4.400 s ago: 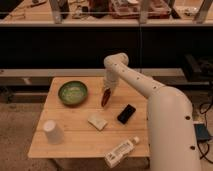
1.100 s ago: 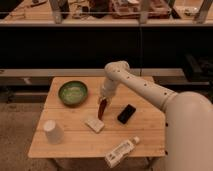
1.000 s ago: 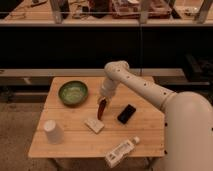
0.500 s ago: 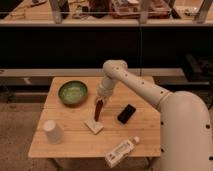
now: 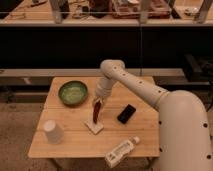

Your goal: Place the pepper on the white sponge

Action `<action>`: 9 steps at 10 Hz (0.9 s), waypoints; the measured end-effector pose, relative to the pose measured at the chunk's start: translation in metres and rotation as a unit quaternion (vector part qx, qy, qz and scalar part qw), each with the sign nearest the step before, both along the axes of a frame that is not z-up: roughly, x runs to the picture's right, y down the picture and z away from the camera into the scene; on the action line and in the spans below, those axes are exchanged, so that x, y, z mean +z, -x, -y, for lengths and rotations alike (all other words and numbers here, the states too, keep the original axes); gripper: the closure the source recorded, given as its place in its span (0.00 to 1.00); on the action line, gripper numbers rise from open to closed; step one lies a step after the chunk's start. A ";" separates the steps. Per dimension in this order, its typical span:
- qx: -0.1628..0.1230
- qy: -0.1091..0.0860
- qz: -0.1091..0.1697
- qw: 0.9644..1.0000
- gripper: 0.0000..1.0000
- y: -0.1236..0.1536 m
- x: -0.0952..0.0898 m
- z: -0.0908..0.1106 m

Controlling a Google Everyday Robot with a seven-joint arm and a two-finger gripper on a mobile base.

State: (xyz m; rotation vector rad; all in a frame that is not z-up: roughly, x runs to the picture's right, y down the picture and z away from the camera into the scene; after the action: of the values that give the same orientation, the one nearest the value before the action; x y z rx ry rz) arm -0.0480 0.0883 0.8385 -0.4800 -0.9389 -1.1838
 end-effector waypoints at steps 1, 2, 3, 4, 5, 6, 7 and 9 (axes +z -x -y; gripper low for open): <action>-0.012 0.011 0.006 1.000 1.00 0.005 -0.004 -0.008; -0.022 0.019 0.011 1.000 0.99 0.010 -0.007 -0.014; -0.037 0.031 0.022 0.999 0.94 0.014 -0.010 -0.021; -0.049 0.044 0.033 0.997 0.87 0.017 -0.013 -0.028; -0.057 0.057 0.044 0.996 0.78 0.021 -0.018 -0.037; -0.049 0.054 0.031 0.997 0.78 0.017 -0.017 -0.039; -0.046 0.041 0.021 0.998 0.78 0.017 -0.011 -0.036; -0.045 0.041 0.028 0.998 0.78 0.023 -0.005 -0.031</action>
State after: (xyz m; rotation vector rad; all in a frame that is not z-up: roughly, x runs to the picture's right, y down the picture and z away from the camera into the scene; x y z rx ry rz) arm -0.0711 0.1196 0.8340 -0.5622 -1.0258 -1.2489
